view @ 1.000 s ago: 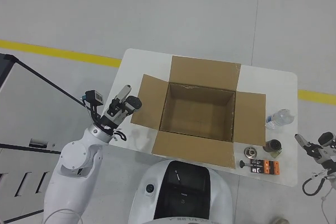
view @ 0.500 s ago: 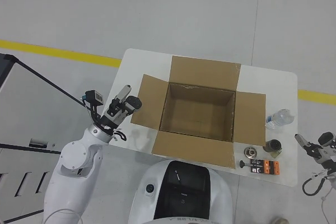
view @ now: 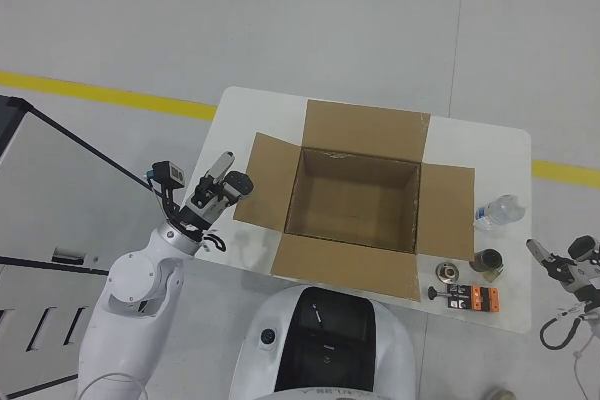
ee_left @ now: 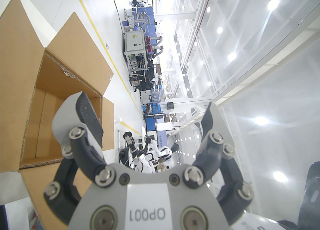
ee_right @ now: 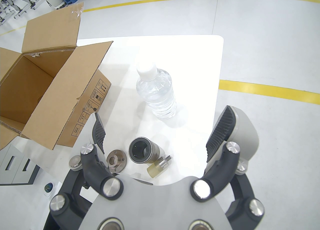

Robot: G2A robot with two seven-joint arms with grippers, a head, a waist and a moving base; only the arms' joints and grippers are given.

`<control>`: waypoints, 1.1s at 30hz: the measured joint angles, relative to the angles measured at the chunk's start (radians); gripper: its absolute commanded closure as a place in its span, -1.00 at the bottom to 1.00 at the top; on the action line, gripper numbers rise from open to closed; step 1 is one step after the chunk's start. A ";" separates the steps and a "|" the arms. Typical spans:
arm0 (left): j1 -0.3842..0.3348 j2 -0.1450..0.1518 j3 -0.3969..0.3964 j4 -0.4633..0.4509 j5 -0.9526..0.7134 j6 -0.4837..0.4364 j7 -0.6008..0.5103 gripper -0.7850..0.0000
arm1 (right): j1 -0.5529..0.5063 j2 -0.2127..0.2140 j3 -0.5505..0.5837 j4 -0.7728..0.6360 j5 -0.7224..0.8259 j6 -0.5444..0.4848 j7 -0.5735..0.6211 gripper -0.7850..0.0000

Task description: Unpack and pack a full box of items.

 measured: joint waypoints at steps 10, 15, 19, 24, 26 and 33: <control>0.000 0.000 0.000 0.000 0.000 0.000 0.000 1.00 | -0.003 -0.001 -0.024 0.014 0.023 -0.023 0.024 1.00; 0.000 0.000 0.000 0.000 0.000 0.000 0.000 1.00 | -0.002 0.000 -0.066 0.047 0.069 -0.047 0.110 1.00; 0.000 0.000 0.000 0.000 0.000 0.000 0.000 1.00 | -0.002 0.000 -0.064 0.046 0.066 -0.046 0.093 1.00; 0.000 0.000 0.000 0.000 0.000 0.000 0.000 -1.00 | 0.000 0.000 -0.064 0.039 0.068 -0.054 0.086 -1.00; 0.000 0.000 0.000 0.000 0.000 0.000 0.000 -1.00 | 0.001 -0.001 -0.052 0.026 0.034 -0.078 0.012 -1.00; 0.000 0.000 0.000 0.000 0.000 0.000 0.000 -1.00 | 0.001 -0.002 -0.050 0.027 0.001 -0.062 -0.038 -1.00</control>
